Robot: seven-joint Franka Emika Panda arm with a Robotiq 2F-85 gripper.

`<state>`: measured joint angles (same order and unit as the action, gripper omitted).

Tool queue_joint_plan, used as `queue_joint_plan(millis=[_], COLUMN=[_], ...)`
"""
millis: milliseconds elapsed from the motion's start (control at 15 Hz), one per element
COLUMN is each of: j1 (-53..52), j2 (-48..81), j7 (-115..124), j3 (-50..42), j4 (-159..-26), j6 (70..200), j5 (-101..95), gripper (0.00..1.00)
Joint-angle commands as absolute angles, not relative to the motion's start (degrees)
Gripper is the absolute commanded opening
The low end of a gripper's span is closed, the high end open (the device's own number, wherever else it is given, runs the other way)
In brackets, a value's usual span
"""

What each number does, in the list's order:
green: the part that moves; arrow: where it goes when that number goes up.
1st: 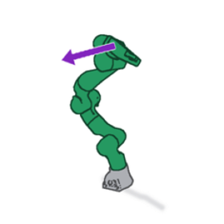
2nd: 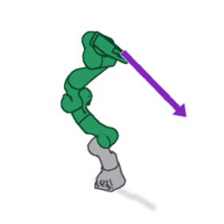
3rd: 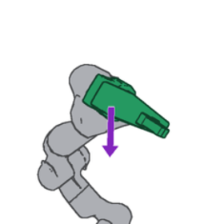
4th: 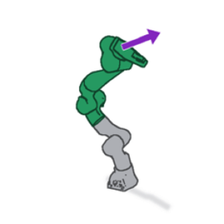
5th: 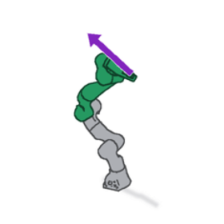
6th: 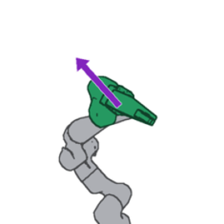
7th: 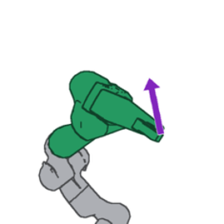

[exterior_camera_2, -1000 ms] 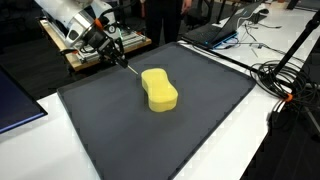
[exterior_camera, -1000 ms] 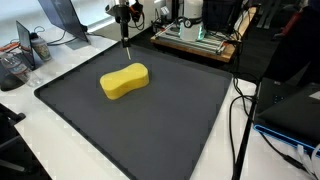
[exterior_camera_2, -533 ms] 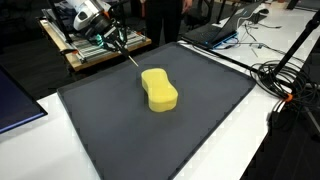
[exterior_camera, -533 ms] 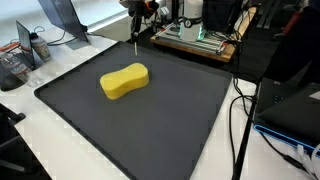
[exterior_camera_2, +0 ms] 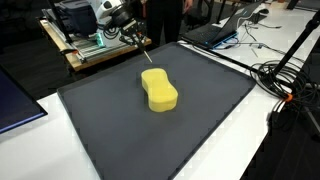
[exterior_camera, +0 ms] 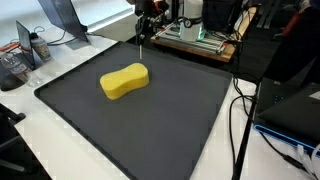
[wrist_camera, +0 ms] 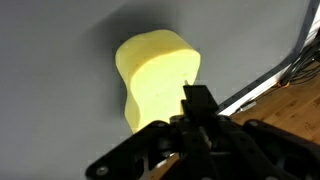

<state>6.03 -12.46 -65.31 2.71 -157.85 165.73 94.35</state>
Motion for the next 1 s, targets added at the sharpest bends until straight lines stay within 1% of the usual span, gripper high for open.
queue_joint_plan(millis=[0, 200, 400, 667, 933], j1=[1.1, -2.9, -5.9, -5.4, -3.7], j2=[-13.0, -12.6, -9.4, 1.0, 5.2], j7=[-63.8, -61.6, -53.9, -46.1, -35.4], j3=[8.4, 12.6, 15.2, 14.3, 11.9], j4=[-157.8, -157.8, -157.9, -154.2, -155.4], j6=[174.3, 180.3, 185.3, 186.4, 182.5], j5=[100.0, 102.3, 97.3, 86.9, 71.3], gripper=[0.03, 0.03, 0.03, 0.03, 0.03])
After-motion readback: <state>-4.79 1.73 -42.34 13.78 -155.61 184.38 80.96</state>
